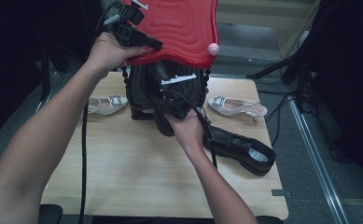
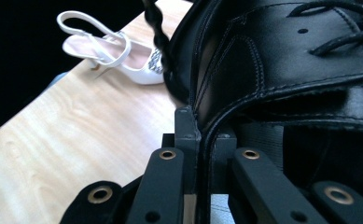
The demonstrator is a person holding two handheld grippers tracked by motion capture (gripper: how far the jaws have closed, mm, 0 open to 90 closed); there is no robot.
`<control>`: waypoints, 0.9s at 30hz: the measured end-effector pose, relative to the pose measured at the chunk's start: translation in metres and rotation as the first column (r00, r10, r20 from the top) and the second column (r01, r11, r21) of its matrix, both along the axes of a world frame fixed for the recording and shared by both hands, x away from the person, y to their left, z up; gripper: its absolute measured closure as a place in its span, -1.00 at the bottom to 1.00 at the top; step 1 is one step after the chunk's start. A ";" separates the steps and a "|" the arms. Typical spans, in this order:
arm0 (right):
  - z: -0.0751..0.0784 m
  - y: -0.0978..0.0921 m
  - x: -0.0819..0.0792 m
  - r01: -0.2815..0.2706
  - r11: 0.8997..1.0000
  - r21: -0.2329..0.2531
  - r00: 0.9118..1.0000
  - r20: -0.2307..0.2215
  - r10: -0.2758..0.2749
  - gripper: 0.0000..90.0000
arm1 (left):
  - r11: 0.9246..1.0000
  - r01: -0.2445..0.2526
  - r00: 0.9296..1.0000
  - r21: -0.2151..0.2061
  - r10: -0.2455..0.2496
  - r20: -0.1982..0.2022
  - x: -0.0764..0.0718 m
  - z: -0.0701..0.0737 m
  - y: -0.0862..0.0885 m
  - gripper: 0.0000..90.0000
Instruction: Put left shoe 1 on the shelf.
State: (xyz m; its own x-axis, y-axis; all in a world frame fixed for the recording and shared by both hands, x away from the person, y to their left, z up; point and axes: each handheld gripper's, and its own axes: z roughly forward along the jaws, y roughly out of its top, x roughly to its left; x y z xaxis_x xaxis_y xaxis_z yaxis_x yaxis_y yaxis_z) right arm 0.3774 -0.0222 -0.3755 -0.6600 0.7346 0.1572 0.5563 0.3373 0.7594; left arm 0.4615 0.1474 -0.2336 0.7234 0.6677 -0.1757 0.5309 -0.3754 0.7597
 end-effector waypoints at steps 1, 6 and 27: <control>0.000 0.003 0.002 0.003 1.000 0.001 1.000 0.008 -0.003 0.93 | 1.000 0.000 1.000 0.000 0.000 -0.001 0.000 0.000 0.000 1.00; 0.003 0.012 0.011 0.021 0.999 0.024 0.999 0.028 -0.022 0.92 | 1.000 0.000 1.000 0.000 0.000 -0.002 0.000 0.000 0.000 1.00; -0.009 0.034 0.026 0.066 0.998 0.001 0.993 0.098 -0.066 0.91 | 1.000 -0.006 1.000 -0.006 0.006 -0.004 -0.001 -0.001 0.002 1.00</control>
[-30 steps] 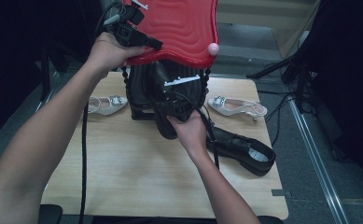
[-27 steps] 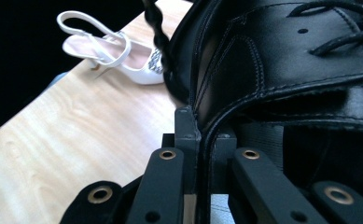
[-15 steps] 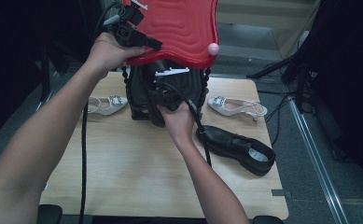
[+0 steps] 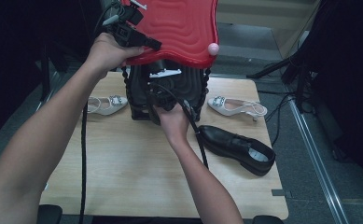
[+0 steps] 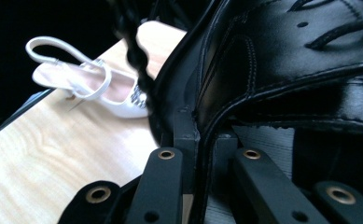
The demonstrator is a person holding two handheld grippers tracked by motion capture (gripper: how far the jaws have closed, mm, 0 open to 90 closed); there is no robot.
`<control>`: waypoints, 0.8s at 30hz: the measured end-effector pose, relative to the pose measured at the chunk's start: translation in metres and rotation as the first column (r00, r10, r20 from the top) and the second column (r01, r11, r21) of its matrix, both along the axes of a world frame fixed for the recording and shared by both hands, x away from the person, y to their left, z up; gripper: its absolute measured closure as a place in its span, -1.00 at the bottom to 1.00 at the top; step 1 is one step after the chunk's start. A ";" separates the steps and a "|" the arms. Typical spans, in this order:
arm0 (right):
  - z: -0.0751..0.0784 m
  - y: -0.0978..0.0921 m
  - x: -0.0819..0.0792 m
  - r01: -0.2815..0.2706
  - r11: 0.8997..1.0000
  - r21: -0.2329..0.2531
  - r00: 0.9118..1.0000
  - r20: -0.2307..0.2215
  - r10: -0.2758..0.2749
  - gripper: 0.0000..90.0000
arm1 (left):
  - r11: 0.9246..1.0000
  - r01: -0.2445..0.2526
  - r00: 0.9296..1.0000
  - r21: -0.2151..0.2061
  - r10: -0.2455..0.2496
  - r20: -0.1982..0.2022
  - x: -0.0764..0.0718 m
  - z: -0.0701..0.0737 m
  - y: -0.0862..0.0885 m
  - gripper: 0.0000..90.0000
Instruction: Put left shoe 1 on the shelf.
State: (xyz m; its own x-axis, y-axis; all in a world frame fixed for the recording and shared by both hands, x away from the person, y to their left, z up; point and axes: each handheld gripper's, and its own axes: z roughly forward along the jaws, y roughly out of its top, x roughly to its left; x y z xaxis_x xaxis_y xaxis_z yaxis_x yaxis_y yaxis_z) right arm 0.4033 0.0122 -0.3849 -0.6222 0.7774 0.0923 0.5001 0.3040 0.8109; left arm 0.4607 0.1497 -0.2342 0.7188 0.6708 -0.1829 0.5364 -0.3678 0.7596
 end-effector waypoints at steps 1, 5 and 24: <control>0.000 0.001 0.001 0.004 1.000 -0.008 1.000 0.012 -0.004 0.91 | 1.000 0.000 1.000 0.001 0.000 0.001 0.000 0.000 0.000 1.00; 0.000 0.004 0.007 -0.001 1.000 -0.003 1.000 -0.025 0.001 0.87 | 1.000 0.002 1.000 0.001 -0.002 0.003 0.000 0.000 0.001 1.00; 0.011 -0.017 -0.010 -0.058 0.993 0.098 0.996 -0.055 0.064 0.67 | 1.000 -0.005 1.000 0.003 0.005 0.018 0.000 -0.001 0.000 1.00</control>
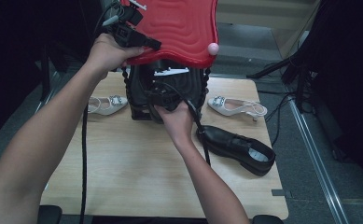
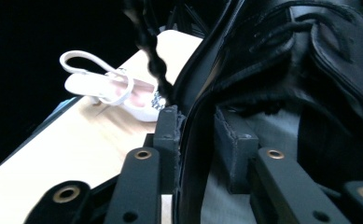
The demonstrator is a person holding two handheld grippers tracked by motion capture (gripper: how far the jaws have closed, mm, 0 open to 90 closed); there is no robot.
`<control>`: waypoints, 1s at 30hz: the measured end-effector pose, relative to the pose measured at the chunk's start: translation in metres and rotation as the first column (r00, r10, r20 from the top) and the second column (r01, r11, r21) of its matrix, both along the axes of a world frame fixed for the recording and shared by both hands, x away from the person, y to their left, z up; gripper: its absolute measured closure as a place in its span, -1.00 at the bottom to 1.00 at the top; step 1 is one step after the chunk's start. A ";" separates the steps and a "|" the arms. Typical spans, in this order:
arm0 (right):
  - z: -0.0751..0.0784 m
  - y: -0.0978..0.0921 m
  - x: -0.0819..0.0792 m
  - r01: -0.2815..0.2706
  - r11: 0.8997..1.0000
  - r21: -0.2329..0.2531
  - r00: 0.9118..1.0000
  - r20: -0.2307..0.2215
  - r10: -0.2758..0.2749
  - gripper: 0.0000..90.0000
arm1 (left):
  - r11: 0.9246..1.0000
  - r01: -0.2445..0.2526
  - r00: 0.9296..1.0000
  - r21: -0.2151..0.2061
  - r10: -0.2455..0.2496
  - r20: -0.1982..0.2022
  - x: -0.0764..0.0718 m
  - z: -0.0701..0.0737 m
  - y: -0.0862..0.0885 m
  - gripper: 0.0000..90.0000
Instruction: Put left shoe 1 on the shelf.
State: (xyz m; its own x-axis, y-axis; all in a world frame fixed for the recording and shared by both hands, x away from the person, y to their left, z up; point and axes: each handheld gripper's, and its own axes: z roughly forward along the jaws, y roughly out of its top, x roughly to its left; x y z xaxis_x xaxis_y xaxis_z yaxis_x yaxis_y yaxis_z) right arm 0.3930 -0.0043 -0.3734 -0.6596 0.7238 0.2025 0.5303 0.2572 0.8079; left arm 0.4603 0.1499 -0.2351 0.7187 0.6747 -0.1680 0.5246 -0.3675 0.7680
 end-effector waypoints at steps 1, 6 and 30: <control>0.001 -0.003 -0.004 -0.006 1.000 0.007 1.000 0.000 0.006 0.70 | 1.000 0.000 1.000 0.000 0.000 -0.002 0.000 0.000 0.000 1.00; 0.008 -0.016 -0.023 -0.045 0.999 -0.012 0.999 0.011 0.045 0.93 | 1.000 0.000 1.000 -0.001 0.000 -0.007 0.001 0.000 0.000 1.00; -0.047 -0.055 -0.041 -0.092 0.995 -0.031 0.992 -0.085 0.089 1.00 | 1.000 -0.009 1.000 -0.015 0.009 -0.004 -0.001 -0.001 0.000 1.00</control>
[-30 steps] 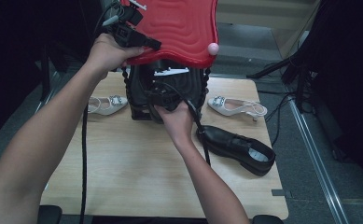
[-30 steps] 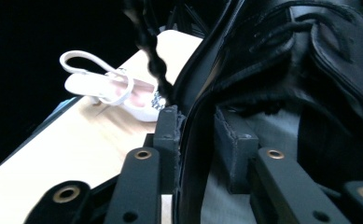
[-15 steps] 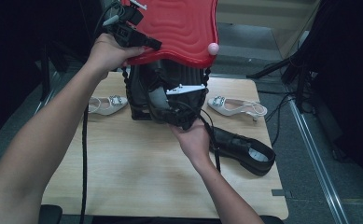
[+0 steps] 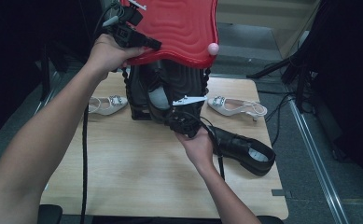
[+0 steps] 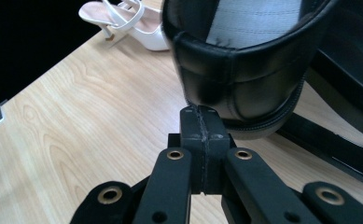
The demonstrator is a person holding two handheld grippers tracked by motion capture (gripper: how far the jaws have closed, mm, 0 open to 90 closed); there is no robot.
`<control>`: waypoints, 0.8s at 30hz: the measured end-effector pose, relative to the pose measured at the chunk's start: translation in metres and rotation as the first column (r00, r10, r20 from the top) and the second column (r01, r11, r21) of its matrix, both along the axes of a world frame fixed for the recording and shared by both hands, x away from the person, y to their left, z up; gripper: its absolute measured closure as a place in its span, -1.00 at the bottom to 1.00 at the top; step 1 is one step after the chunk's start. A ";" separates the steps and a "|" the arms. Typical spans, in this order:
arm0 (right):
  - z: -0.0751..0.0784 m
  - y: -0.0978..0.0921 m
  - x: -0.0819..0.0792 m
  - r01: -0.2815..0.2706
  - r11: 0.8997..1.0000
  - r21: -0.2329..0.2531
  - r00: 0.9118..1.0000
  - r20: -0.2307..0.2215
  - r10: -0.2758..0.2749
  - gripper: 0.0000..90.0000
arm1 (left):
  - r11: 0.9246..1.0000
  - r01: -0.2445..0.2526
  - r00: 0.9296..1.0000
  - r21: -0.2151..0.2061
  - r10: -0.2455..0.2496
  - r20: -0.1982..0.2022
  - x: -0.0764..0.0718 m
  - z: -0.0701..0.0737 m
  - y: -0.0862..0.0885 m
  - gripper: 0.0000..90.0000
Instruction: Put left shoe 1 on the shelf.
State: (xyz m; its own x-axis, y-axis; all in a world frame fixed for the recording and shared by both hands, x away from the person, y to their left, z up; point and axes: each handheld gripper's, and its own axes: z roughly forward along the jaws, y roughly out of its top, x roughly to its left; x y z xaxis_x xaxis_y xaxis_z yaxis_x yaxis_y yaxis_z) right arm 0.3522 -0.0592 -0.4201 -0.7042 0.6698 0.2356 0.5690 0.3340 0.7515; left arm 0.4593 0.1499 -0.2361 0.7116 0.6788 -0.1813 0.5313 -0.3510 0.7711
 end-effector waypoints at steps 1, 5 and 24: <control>0.000 0.000 0.001 0.001 1.000 0.008 1.000 -0.006 -0.001 1.00 | 1.000 0.001 1.000 0.001 -0.001 -0.001 0.000 0.000 0.000 1.00; 0.001 0.001 0.000 0.003 1.000 -0.001 1.000 0.001 -0.003 1.00 | 1.000 -0.001 1.000 0.002 0.001 0.001 0.000 0.000 0.000 1.00; 0.005 0.007 0.002 -0.007 1.000 0.028 1.000 0.008 0.006 1.00 | 1.000 -0.001 1.000 0.000 0.001 0.010 -0.001 -0.001 0.000 1.00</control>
State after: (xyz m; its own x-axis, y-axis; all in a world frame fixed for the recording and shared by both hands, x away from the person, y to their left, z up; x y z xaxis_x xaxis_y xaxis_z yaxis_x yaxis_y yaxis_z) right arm 0.3545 -0.0527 -0.4152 -0.7104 0.6584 0.2486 0.5611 0.3166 0.7648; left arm 0.4583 0.1502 -0.2367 0.7125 0.6797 -0.1740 0.5241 -0.3508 0.7760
